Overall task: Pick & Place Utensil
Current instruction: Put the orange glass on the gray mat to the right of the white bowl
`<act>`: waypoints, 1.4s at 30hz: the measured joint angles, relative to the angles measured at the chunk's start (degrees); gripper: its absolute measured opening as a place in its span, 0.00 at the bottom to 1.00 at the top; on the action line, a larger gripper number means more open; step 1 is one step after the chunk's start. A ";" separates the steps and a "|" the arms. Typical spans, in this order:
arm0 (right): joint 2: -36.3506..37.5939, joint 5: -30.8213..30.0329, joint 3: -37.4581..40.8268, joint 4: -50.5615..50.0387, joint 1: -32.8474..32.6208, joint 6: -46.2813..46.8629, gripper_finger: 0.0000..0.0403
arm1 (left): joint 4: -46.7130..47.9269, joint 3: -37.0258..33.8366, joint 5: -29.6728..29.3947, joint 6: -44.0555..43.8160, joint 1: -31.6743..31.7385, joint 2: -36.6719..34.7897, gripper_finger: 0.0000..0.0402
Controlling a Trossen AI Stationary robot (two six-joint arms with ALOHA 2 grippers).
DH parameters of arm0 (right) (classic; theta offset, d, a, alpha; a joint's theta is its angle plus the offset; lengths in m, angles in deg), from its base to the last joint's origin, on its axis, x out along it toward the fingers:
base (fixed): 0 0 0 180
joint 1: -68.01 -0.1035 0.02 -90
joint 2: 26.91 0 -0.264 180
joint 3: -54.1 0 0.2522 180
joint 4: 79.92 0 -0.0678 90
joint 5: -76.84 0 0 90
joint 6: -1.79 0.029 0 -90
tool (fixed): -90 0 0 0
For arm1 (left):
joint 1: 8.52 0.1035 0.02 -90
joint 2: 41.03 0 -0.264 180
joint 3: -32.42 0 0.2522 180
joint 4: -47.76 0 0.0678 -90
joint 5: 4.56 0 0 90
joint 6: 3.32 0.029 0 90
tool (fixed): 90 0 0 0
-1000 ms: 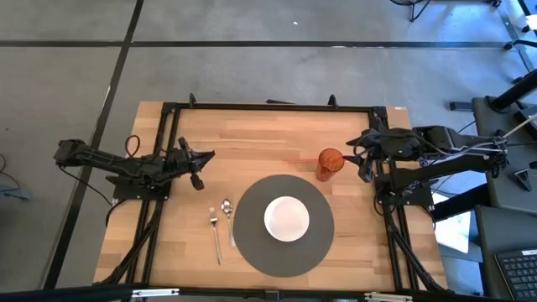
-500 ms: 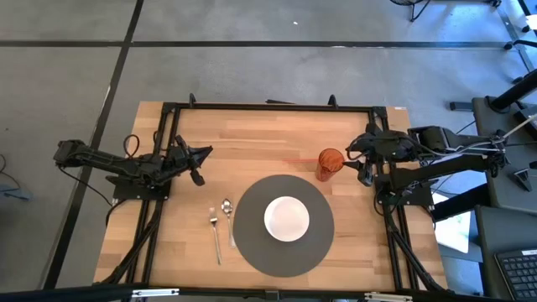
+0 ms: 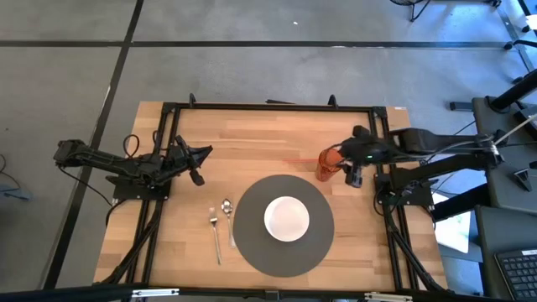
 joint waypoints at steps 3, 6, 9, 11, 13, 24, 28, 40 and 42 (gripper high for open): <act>-2.53 0.12 0.02 -1.88 1.74 -3.67 0.57 | -0.09 0.00 0.00 -0.99 0.00 0.01 0.02; -3.08 0.30 0.04 -1.59 3.67 -4.40 0.57 | -0.07 0.00 0.00 -1.64 0.00 0.01 0.02; -3.15 2.85 0.04 -2.81 5.64 -6.05 0.57 | -0.09 0.00 0.00 -2.71 0.00 0.01 0.01; -3.21 5.10 0.04 -4.13 6.72 -7.31 0.57 | -0.02 0.00 0.00 -2.74 0.00 0.01 0.01; -3.46 7.35 0.04 -4.61 7.57 -7.38 0.57 | 0.09 0.00 0.00 -2.85 0.00 0.01 0.02; -5.32 10.80 0.04 -4.66 7.72 -7.25 0.57 | 0.13 0.00 0.00 -2.83 0.00 0.01 0.01; -8.25 11.82 0.04 -4.52 6.24 -7.54 0.57 | 0.13 0.00 0.00 -2.76 0.00 0.01 0.02; -10.83 11.78 0.04 -2.05 5.70 -9.50 0.57 | 0.15 0.00 0.00 -2.72 0.00 0.01 0.02; -10.83 11.97 0.04 -2.11 5.70 -9.41 0.57 | 0.17 0.00 0.00 -2.72 0.01 0.01 0.02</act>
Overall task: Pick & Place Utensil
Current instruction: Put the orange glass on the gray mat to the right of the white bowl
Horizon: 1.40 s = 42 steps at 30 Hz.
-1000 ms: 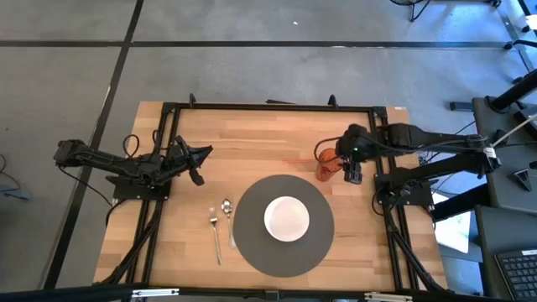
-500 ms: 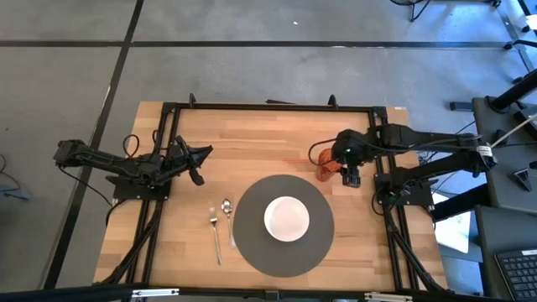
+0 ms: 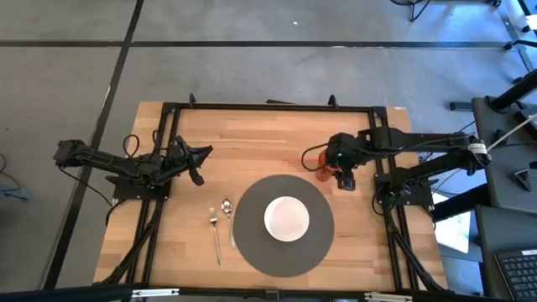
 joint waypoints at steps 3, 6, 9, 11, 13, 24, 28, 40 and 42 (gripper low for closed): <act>-0.21 0.19 0.00 0.01 0.00 -0.02 0.57 | 0.01 0.00 0.00 0.00 0.01 0.00 0.02; -0.26 0.22 0.00 0.06 0.00 0.09 0.57 | 0.01 0.00 0.00 0.00 0.01 0.00 0.01; -0.26 0.22 0.00 0.10 0.00 0.09 0.57 | 0.01 0.00 0.00 0.06 0.00 0.00 0.01; -0.26 0.22 0.00 0.10 0.00 0.06 0.57 | 0.03 0.00 0.00 0.70 0.01 0.00 0.01; -0.26 0.22 0.00 0.10 0.00 -0.11 0.57 | 0.03 0.00 0.00 1.04 0.00 0.00 0.01; -0.26 0.31 0.00 0.11 0.00 -3.80 0.57 | 0.03 0.00 0.00 1.03 -0.01 0.00 0.02; -0.26 0.60 0.00 0.10 0.00 -3.67 0.57 | 0.03 0.00 0.00 1.03 0.01 0.00 0.02; -0.67 2.52 0.00 -1.11 -1.59 -0.95 0.57 | 0.03 0.00 0.00 1.20 0.00 0.00 0.01; -1.38 1.13 0.00 -1.74 -1.70 -0.33 0.56 | 0.03 0.00 0.00 1.33 -0.01 0.00 0.01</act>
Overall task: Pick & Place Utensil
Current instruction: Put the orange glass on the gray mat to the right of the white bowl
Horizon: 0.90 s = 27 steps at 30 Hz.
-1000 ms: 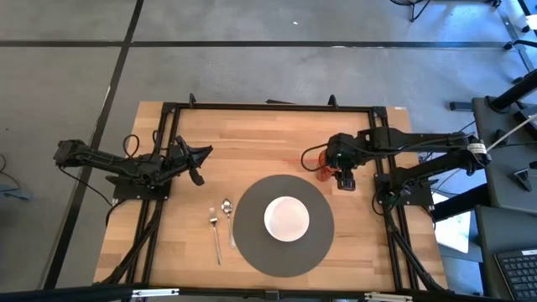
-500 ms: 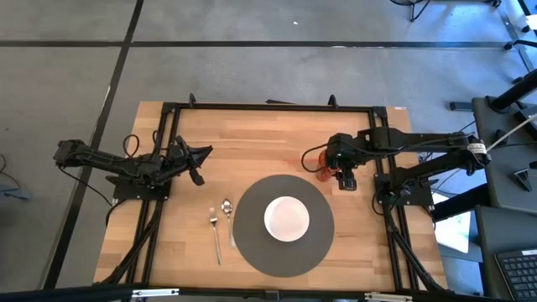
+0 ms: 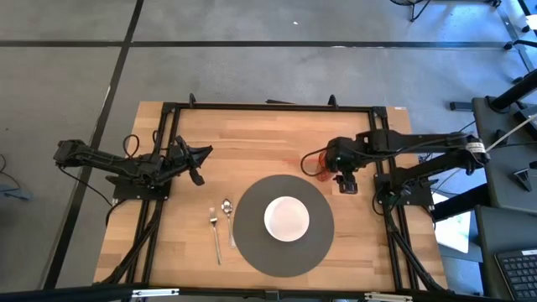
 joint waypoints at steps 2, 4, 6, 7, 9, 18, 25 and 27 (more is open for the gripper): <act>-0.88 -0.38 0.00 -0.19 0.02 0.03 0.55 | 0.00 0.00 0.00 0.02 0.02 0.00 0.01; -1.89 -0.42 0.00 -0.10 0.03 -0.08 0.53 | 0.00 0.00 0.00 0.02 0.00 0.00 0.01; -2.96 -0.41 0.02 0.07 0.02 -0.08 0.51 | 0.00 0.00 0.00 0.00 0.00 0.00 0.01; -3.52 -0.41 0.00 0.07 0.02 0.00 0.49 | -0.01 0.00 0.00 0.01 0.01 0.00 0.01; -4.58 -0.41 0.02 0.09 0.02 0.25 0.44 | -0.02 0.00 0.00 0.00 0.00 0.00 0.01; -7.58 -0.68 -0.01 0.14 -0.26 0.74 0.04 | -0.02 0.00 0.00 0.00 0.00 0.00 0.01; -7.05 -1.94 -6.74 -2.91 -5.76 2.73 0.03 | -0.02 0.00 0.01 0.01 0.02 0.00 0.01; -7.22 -3.65 -9.37 -4.11 -8.45 3.75 0.02 | -0.02 0.00 0.00 0.07 0.02 0.00 0.01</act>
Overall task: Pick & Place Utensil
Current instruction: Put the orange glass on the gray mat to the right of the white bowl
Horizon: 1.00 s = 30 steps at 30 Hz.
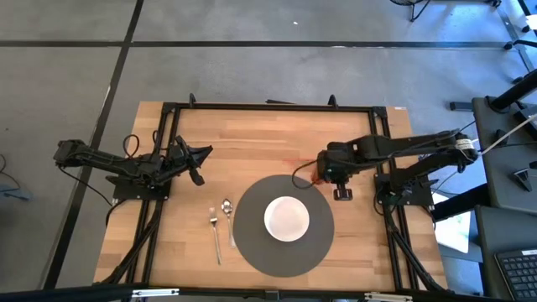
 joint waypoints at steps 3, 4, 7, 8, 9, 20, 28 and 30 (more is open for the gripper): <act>-0.06 -1.26 -3.36 -0.46 -3.97 2.49 0.03 | 0.00 0.00 0.00 0.00 0.00 0.00 0.01; -0.06 -1.21 -3.91 -0.58 -5.33 3.22 0.03 | 0.00 0.00 0.00 0.02 0.00 0.00 0.01; -0.42 -1.24 -4.10 -0.63 -8.90 5.76 0.02 | -0.01 0.00 -0.01 0.04 0.00 0.00 0.01; -0.87 -1.26 -3.66 -0.64 -9.89 6.47 0.02 | 0.00 0.00 -0.02 0.07 0.00 0.00 0.01; -1.41 -1.26 -3.09 -0.82 -10.79 7.59 0.02 | 0.00 0.00 -0.02 0.09 0.00 0.00 0.01; -8.63 0.80 -2.00 -0.02 -17.69 14.08 0.02 | 0.00 0.00 -0.13 0.11 0.00 0.00 0.01; -10.60 0.71 -2.00 1.40 -18.61 14.07 0.03 | 0.00 0.00 -0.15 0.12 0.00 0.00 0.01; -11.14 0.80 -2.00 1.43 -18.59 13.62 0.03 | 0.00 0.00 -0.17 0.13 0.00 0.00 0.01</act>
